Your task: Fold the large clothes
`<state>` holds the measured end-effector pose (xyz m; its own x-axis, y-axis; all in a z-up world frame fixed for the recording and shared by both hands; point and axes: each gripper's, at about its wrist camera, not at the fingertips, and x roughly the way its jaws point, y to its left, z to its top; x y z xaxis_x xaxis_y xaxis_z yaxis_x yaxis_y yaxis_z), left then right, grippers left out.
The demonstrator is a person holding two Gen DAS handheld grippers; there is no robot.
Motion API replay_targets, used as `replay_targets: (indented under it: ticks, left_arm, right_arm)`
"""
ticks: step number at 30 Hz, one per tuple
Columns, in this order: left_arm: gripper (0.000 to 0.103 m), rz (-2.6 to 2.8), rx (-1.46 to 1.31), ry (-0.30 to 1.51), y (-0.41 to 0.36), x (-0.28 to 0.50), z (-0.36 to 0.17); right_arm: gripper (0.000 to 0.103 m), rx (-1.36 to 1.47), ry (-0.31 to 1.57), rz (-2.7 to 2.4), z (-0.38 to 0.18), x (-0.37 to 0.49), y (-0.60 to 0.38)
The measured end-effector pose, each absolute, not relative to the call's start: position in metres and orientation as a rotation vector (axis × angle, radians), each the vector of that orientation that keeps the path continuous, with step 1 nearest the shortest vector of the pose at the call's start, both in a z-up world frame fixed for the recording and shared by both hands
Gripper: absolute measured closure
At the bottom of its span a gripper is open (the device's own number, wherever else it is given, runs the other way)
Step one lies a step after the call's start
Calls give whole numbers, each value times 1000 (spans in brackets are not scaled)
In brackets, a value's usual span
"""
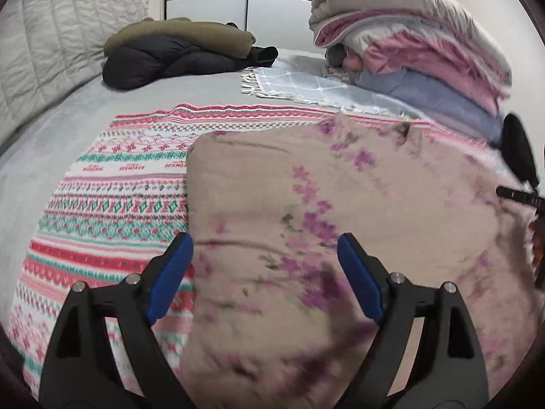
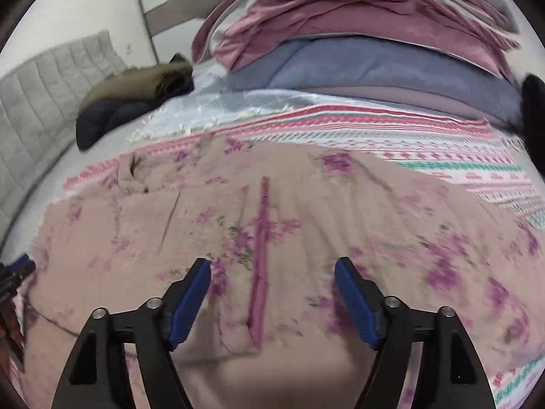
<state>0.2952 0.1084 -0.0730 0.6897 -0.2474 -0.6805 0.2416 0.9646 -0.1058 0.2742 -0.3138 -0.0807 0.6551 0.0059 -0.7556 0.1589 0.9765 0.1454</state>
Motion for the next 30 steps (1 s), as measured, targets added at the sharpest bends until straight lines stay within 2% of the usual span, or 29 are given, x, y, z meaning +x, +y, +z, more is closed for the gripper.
replay_targets:
  ticks: [4, 8, 12, 16, 30]
  left_arm:
    - [10, -244, -77, 822, 111, 278, -56]
    - [7, -290, -191, 867, 113, 254, -47]
    - [5, -322, -293, 906, 112, 235, -44]
    - [5, -318, -388, 914, 114, 221, -46]
    - [5, -286, -274, 1013, 96, 223, -72]
  right_arm:
    - [21, 258, 825, -169, -57, 235, -352]
    - [20, 225, 769, -316, -43, 193, -395]
    - [20, 305, 792, -396, -41, 153, -444]
    - [20, 421, 768, -482, -47, 113, -501]
    - [20, 725, 756, -768, -103, 20, -636]
